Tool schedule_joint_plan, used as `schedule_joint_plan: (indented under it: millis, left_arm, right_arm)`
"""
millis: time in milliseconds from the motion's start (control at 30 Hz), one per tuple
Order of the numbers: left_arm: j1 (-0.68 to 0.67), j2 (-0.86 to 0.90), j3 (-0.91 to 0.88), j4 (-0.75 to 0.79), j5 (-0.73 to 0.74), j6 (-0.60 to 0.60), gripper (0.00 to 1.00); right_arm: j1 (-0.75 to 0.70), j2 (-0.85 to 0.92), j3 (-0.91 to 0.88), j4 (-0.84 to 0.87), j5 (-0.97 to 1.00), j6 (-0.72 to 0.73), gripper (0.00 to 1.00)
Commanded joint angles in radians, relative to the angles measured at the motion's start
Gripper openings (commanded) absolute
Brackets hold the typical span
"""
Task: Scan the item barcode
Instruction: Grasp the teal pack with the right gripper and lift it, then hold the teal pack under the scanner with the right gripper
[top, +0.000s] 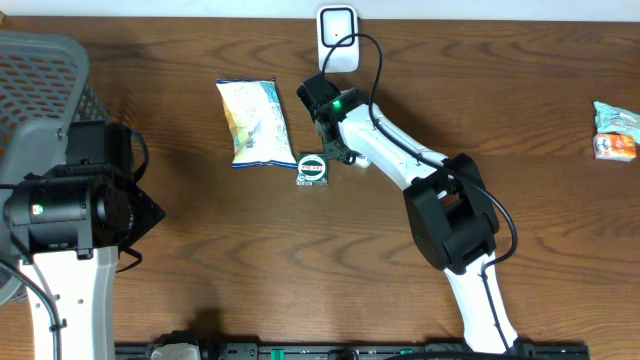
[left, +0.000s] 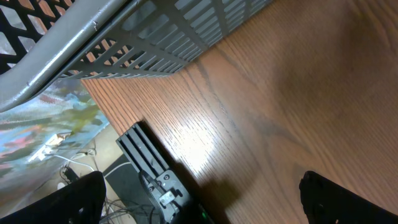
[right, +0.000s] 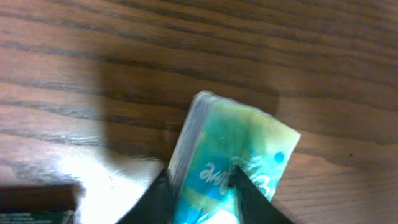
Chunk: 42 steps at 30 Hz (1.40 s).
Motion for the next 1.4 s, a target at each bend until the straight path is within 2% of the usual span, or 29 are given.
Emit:
schedule_joint_plan:
  millis: [0,33,300,433,733,800,900,967,1100,1233,1367]
  left_arm:
    - [0.004,-0.004,0.001,-0.006,-0.003,-0.013,0.98]
    - [0.004,-0.004,0.001,-0.006,-0.003,-0.013,0.97]
    - [0.004,-0.004,0.001,-0.006,-0.003,-0.013,0.98]
    - [0.004,-0.004,0.001,-0.006,-0.003,-0.013,0.98]
    - [0.004,-0.004,0.001,-0.006,-0.003,-0.013,0.98]
    - [0.004,-0.004,0.001,-0.006,-0.003,-0.013,0.98]
    - [0.004,-0.004,0.001,-0.006,-0.003,-0.013,0.97]
    - [0.004,-0.004,0.001,-0.006,-0.003,-0.013,0.98]
    - [0.004,-0.004,0.001,-0.006,-0.003,-0.013,0.98]
    - [0.004,-0.004,0.001,-0.006,-0.003,-0.013,0.98]
    - [0.004,-0.004,0.001,-0.006,-0.003,-0.013,0.98]
  right_arm:
    - [0.004,0.021,-0.002,-0.004,0.018,0.017,0.08]
    - [0.004,0.021,-0.002,-0.006,0.016,0.016,0.01]
    - [-0.028,-0.04,-0.001,-0.026,-0.05,0.014,0.01]
    - [-0.088,-0.113,-0.001,-0.014,-0.229,-0.003,0.01]
    - [-0.256,-0.153,-0.002,-0.016,-0.768,-0.209,0.01]
    - [-0.277,-0.153,-0.002,-0.022,-0.798,-0.223,0.01]
    - [-0.282,-0.153,-0.002,-0.023,-0.735,-0.222,0.01]
    - [-0.27,-0.153,-0.002,-0.023,-0.683,-0.219,0.14]
    - [-0.21,-0.153,-0.002,-0.024,-0.479,-0.178,0.55]
    - [-0.13,-0.153,-0.006,-0.035,-0.192,-0.073,0.55]
    - [-0.049,-0.153,-0.022,-0.021,-0.027,-0.006,0.52]
